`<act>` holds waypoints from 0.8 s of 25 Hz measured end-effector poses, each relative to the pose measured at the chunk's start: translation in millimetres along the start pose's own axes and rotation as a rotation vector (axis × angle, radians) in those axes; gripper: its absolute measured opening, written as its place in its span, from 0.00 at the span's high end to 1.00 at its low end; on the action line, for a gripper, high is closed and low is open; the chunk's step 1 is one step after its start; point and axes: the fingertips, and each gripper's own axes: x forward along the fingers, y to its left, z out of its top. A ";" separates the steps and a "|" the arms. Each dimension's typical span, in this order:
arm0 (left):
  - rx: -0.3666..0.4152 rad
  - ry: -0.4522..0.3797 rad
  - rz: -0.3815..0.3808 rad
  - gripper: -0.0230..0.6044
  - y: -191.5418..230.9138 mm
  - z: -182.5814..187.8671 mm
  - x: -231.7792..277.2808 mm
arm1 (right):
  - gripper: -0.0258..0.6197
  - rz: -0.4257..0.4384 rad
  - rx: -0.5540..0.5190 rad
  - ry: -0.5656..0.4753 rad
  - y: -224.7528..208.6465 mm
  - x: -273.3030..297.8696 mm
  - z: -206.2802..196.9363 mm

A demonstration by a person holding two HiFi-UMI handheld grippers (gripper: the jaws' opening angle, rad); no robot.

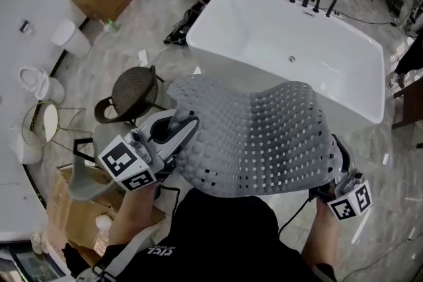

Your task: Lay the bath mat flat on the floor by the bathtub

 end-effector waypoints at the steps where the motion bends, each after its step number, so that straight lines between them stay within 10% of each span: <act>1: -0.001 0.004 -0.014 0.87 6.2 -0.9 0.4 | 0.94 -0.019 -0.002 -0.002 1.6 2.4 -1.8; 11: 0.039 0.086 -0.133 0.87 72.2 -19.7 -5.5 | 0.94 -0.200 0.002 -0.068 24.8 32.5 -31.3; 20: 0.048 0.120 -0.149 0.87 84.4 -28.8 9.8 | 0.94 -0.190 0.036 -0.034 15.2 39.8 -61.6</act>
